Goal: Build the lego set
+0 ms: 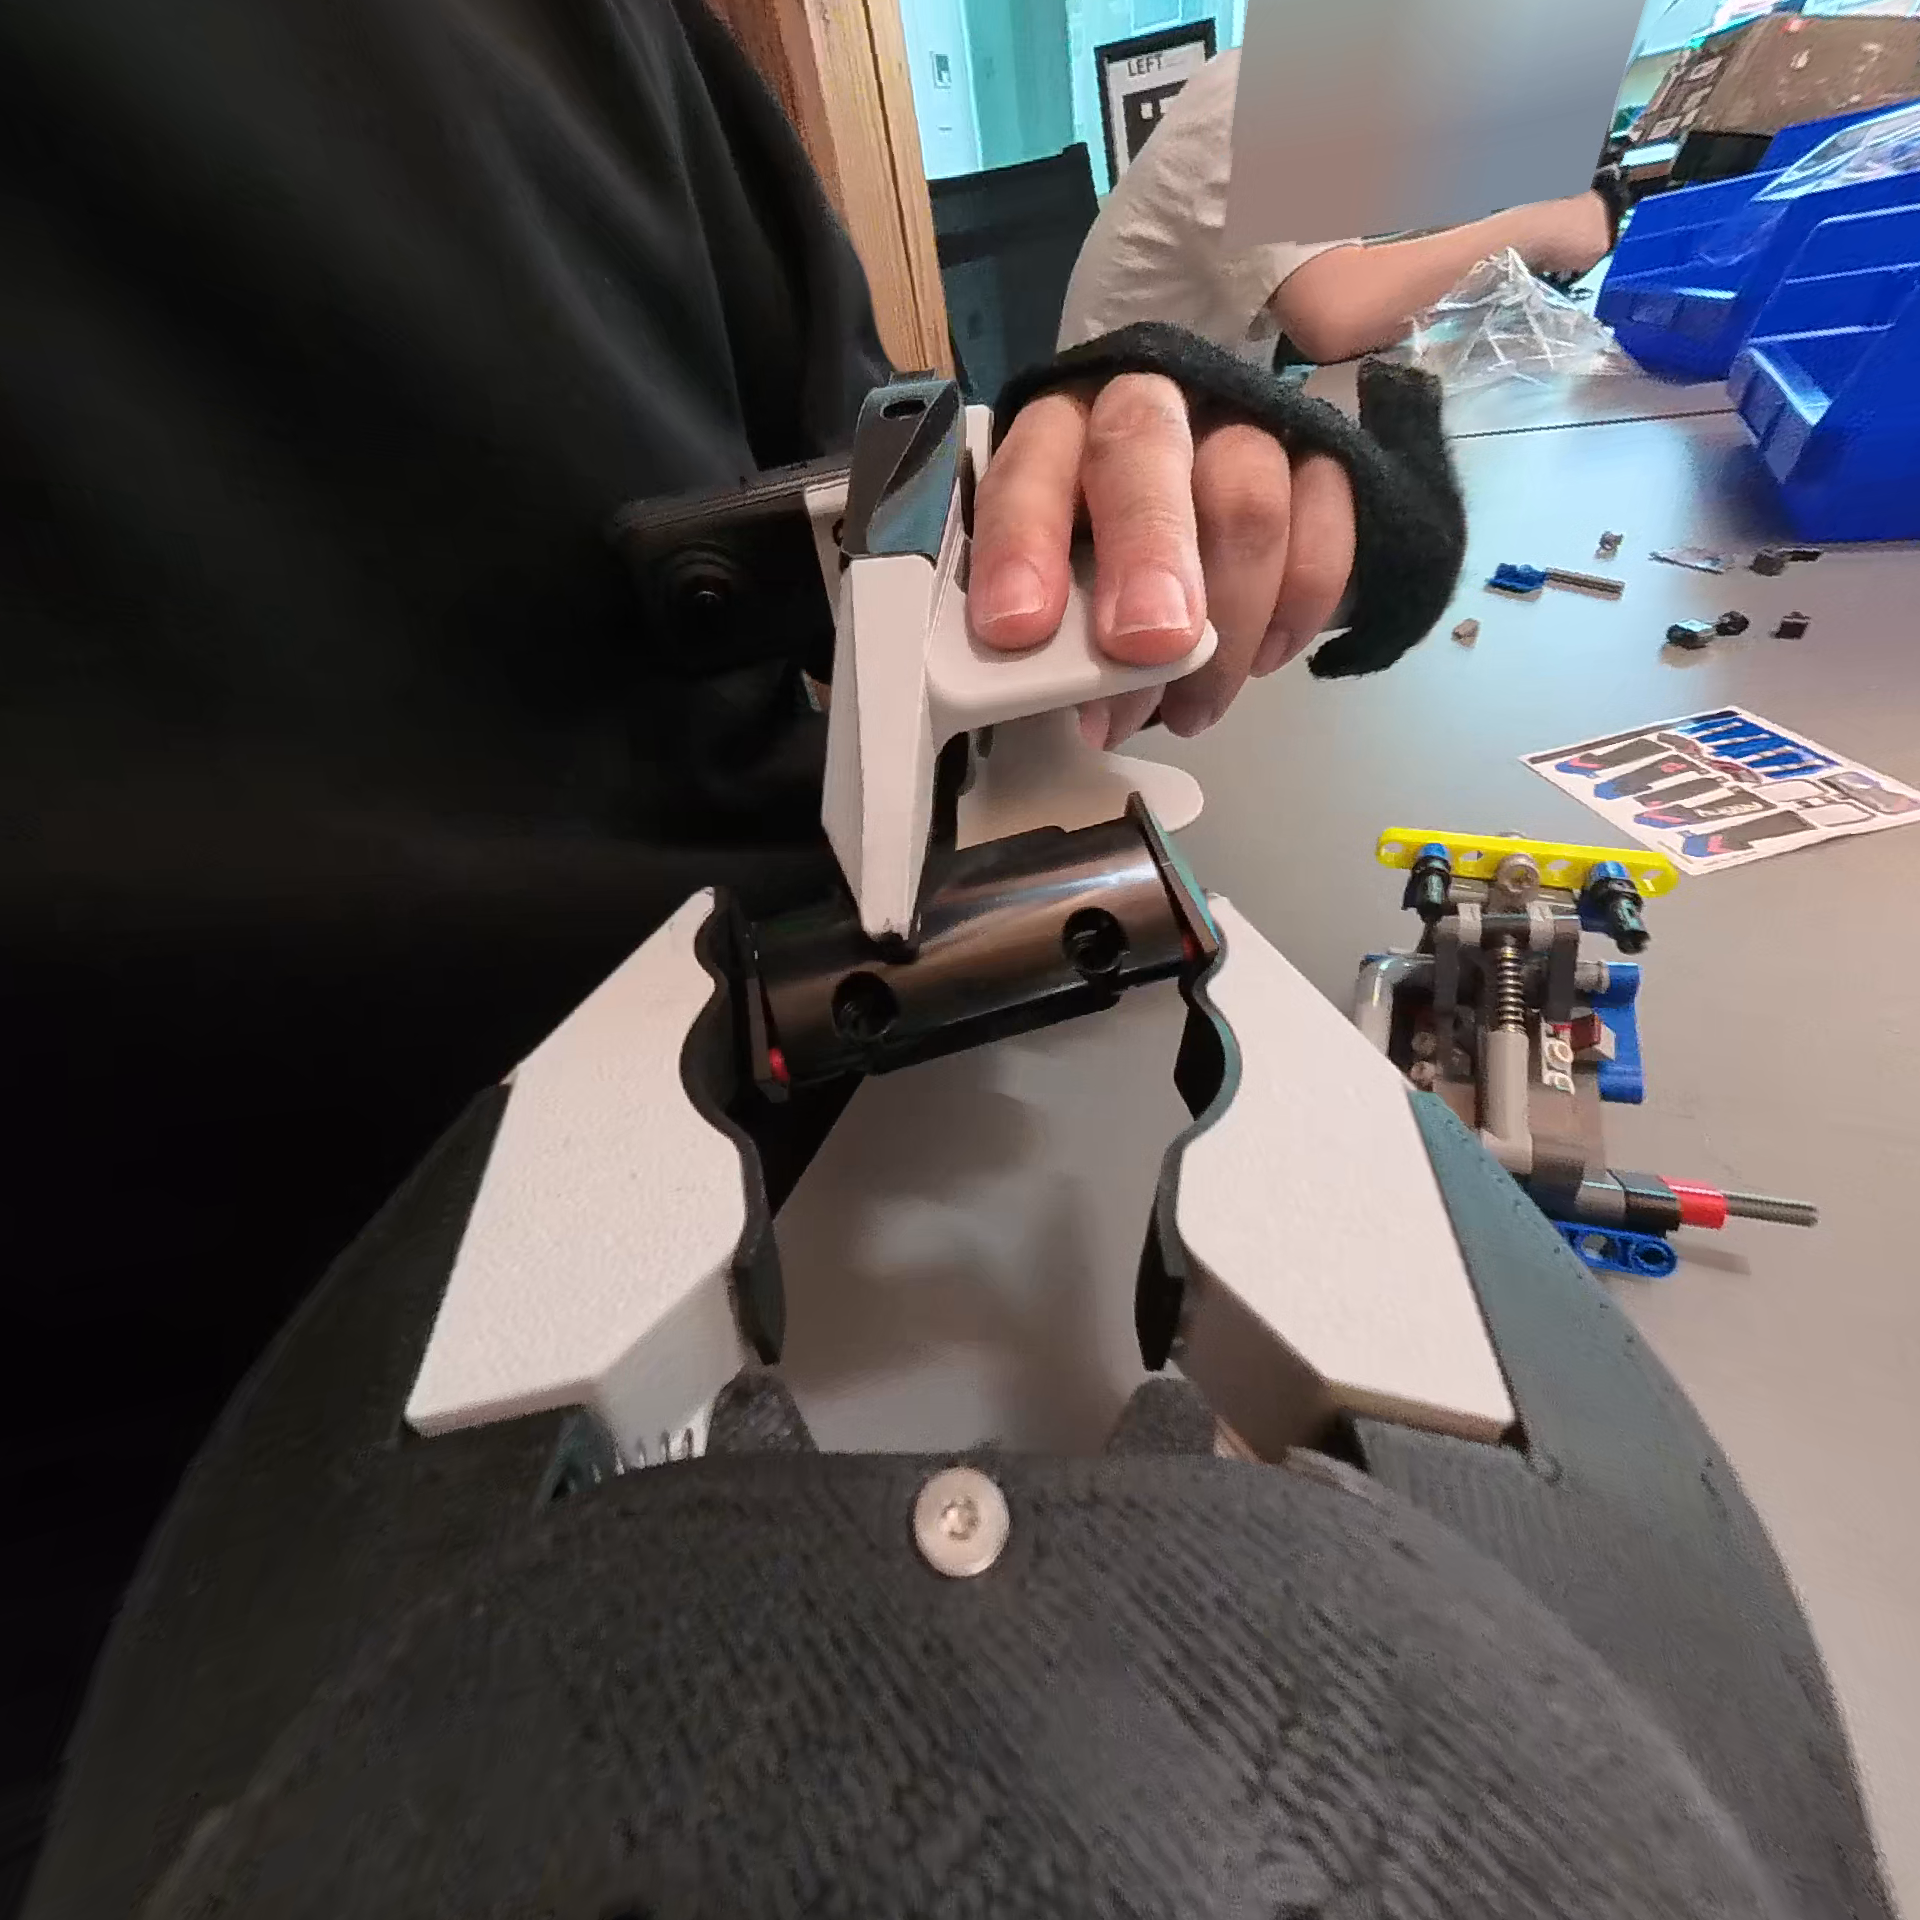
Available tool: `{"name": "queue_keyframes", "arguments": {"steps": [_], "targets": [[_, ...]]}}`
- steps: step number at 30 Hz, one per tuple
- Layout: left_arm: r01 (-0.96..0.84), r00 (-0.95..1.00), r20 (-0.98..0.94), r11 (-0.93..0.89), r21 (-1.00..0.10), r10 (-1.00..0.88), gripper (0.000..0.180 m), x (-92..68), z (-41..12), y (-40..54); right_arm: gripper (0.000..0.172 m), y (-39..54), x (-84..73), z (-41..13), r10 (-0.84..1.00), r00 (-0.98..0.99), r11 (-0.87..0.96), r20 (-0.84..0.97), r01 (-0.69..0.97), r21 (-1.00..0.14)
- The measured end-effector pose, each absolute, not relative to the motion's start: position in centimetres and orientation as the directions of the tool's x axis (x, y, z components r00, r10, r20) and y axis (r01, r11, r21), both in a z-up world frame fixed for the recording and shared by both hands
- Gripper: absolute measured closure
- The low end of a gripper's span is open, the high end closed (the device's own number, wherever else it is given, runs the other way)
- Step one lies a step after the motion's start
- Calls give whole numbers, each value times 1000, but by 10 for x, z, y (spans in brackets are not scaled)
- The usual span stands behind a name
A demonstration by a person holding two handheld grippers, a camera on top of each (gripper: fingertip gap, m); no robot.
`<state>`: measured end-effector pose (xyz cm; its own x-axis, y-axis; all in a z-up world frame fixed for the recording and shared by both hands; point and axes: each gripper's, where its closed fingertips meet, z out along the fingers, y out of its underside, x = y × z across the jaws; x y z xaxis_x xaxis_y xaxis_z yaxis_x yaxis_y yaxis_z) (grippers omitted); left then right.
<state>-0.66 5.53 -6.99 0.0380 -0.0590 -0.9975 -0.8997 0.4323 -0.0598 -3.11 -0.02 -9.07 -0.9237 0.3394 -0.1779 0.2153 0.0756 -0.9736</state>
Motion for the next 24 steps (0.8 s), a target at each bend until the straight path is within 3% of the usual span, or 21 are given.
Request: {"name": "queue_keyframes", "arguments": {"steps": [8,12,14,17,19,21,24], "targets": [[-927,104,-990,351,-129,-90,174,-25,-68,58,89,9,-48,-89,430,-891,69,-143,190,-979],[-918,252,-960,283,-278,-125,161,-36,-63,56,90,25,-56,-86,523,-849,77,-78,138,-987],[-861,424,-890,228,-454,-170,161,-42,-60,55,90,30,-58,-83,547,-836,75,-44,101,-992],[-578,757,-574,91,-811,-312,160,-43,-62,51,90,32,-60,-73,563,-826,39,-28,60,-997],[-258,929,-223,-86,-962,-295,160,-55,-62,52,90,30,-59,-70,554,-832,36,-8,33,-999],[71,945,120,-169,-983,-303,159,-54,-56,49,90,25,-56,-63,524,-852,-15,-19,13,-1000],[416,817,459,-195,-888,-349,162,-49,-41,46,90,22,-58,-52,509,-860,-89,-32,-16,-996]]}}
